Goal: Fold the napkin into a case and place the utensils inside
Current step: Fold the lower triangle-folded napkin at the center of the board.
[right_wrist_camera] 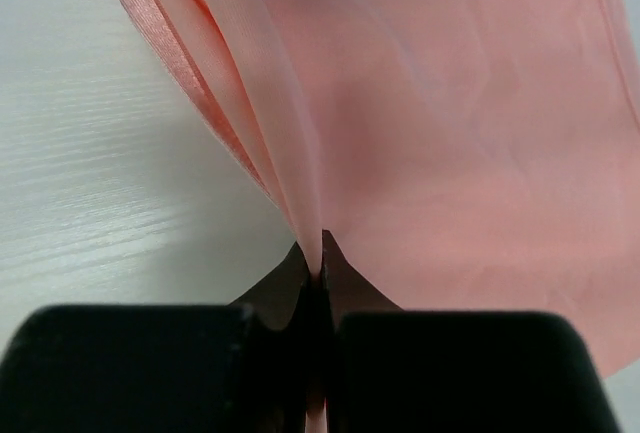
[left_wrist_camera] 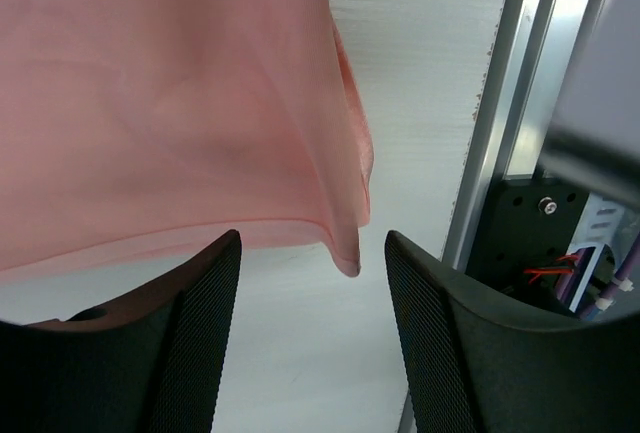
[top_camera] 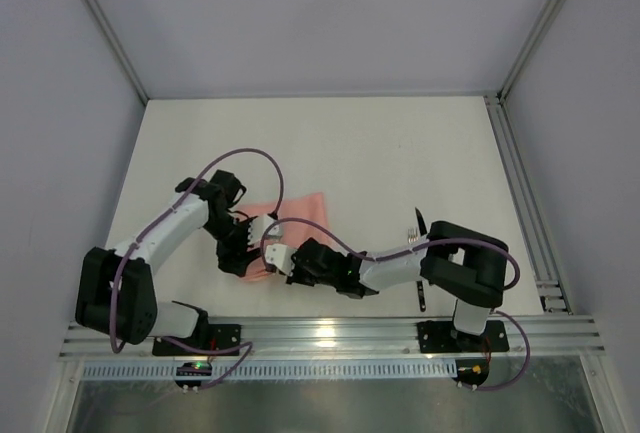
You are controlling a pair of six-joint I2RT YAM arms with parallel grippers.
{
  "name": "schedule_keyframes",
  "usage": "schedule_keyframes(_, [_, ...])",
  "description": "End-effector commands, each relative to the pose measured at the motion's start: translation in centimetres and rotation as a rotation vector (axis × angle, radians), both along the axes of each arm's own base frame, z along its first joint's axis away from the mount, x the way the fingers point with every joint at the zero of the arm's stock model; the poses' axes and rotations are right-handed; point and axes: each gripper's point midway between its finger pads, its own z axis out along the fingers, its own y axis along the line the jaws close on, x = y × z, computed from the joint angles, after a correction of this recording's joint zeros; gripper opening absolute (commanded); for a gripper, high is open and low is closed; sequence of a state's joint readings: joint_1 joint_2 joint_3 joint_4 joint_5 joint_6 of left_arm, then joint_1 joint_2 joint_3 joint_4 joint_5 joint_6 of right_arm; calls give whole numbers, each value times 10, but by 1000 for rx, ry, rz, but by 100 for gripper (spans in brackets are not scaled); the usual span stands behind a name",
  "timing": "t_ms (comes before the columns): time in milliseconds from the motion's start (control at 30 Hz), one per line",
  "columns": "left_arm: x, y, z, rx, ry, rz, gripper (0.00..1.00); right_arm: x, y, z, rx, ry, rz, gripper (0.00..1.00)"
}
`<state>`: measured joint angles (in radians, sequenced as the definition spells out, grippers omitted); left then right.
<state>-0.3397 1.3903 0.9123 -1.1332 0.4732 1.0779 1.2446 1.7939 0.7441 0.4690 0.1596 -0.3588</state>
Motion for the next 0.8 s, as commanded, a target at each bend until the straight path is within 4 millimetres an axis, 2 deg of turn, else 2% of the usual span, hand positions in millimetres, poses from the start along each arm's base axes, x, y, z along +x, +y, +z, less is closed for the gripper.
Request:
schedule_keyframes(0, [0, -3, 30, -102, -11, 95, 64, -38, -15, -18, -87, 326, 110, 4])
schedule_keyframes(33, [2, 3, 34, -116, -10, 144, 65, -44, -21, -20, -115, 384, 115, 4])
schedule_keyframes(67, [3, 3, 39, -153, -11, 159, 66, -50, -13, -11, -95, 431, 154, 4])
schedule_keyframes(100, [0, 6, 44, -168, -9, 182, 67, -52, -13, -10, -103, 467, 157, 4])
schedule_keyframes(133, [4, 13, 48, -183, -17, 230, 68, -54, -22, -13, -141, 532, 136, 4])
schedule_keyframes(167, [5, 11, 52, -221, -17, 253, 69, -52, -16, -4, -123, 558, 141, 4])
schedule_keyframes(200, [5, 12, 56, -244, -17, 279, 70, -58, -14, 0, -112, 618, 168, 4])
schedule_keyframes(233, [5, 12, 59, -272, -10, 302, 72, -55, -18, 3, -107, 669, 157, 4])
schedule_keyframes(300, [7, 13, 64, -334, 4, 356, 73, -60, -11, 19, -43, 798, 189, 4])
schedule_keyframes(333, [11, 13, 64, -347, -8, 368, 74, -58, -9, 23, -21, 839, 191, 4])
schedule_keyframes(367, [12, 11, 61, -360, -1, 382, 74, -43, -5, 31, 22, 883, 157, 4])
schedule_keyframes(400, [15, 6, 61, -390, 5, 406, 78, -43, -4, 26, 27, 942, 166, 4])
schedule_keyframes(433, [26, 4, 60, -411, -36, 406, 81, -37, -2, 25, 36, 966, 152, 4])
schedule_keyframes(467, [25, 2, 55, -427, -32, 408, 83, -24, 4, 30, 58, 970, 145, 4])
schedule_keyframes(533, [37, 0, 53, -442, -87, 401, 86, -16, 10, 22, 56, 1000, 147, 4])
schedule_keyframes(600, [40, 1, 44, -421, -98, 409, 87, -7, 12, 22, 82, 1023, 156, 4])
schedule_keyframes(633, [41, 2, 39, -399, -109, 406, 93, -4, 15, 22, 90, 1047, 147, 4])
schedule_keyframes(667, [47, 4, 37, -394, -137, 402, 94, -1, 16, 22, 92, 1046, 144, 4])
schedule_keyframes(700, [42, -1, 31, -374, -129, 365, 98, 4, 16, 23, 94, 1043, 139, 4])
schedule_keyframes(767, [43, -3, 25, -366, -136, 351, 99, 5, 17, 21, 92, 1057, 145, 4])
